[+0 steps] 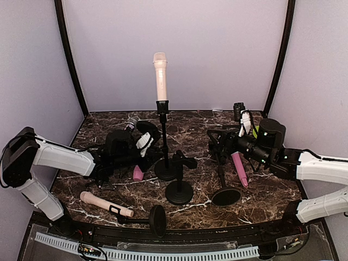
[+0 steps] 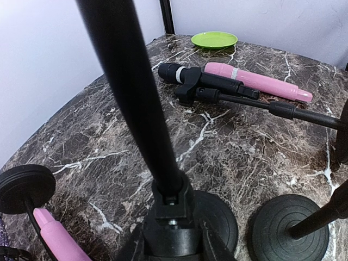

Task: Remove the microphone from the stand
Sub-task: Unscrew the knob on the microphone stand.

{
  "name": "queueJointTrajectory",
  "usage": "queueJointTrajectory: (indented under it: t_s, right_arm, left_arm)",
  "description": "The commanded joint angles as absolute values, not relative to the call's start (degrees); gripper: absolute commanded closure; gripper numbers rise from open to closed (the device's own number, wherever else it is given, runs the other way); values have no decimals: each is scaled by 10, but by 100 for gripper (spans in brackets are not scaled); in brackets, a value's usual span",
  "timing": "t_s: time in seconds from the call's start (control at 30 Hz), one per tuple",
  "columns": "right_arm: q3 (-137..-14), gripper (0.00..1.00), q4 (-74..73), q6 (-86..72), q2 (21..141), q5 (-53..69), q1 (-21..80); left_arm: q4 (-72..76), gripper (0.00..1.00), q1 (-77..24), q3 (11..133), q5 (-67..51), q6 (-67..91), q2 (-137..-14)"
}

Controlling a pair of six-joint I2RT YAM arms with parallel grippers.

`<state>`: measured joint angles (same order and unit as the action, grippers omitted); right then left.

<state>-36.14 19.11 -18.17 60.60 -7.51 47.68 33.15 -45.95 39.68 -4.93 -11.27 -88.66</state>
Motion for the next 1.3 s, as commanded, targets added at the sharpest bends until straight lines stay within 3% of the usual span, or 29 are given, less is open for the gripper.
queueJointTrajectory:
  t_s: [0.0, 0.1, 0.23, 0.3, 0.57, 0.77, 0.93, 1.27]
  right_arm:
    - [-358, 17, 196, -189, 605, -76, 475]
    - [-357, 17, 195, -189, 603, -75, 475]
    - [-356, 17, 195, -189, 601, -76, 475]
    - [-356, 17, 195, -189, 600, -77, 475]
    - [-355, 17, 200, -189, 602, -77, 475]
    - [-355, 17, 196, -188, 601, -80, 475]
    - [-353, 17, 197, -189, 599, -81, 475]
    - [-353, 17, 196, -189, 599, -81, 475]
  left_arm:
    - [300, 74, -451, 397, -100, -77, -867]
    - [296, 66, -452, 401, -83, -93, -863]
    - [295, 40, -455, 403, -57, -144, -851]
    - [297, 35, -462, 400, -41, -177, -845]
    - [322, 32, -516, 396, 110, -303, -851]
    - [340, 41, -523, 395, 139, -333, -859]
    - [347, 61, -524, 398, 148, -337, -863]
    - [327, 83, -525, 392, 126, -305, -860]
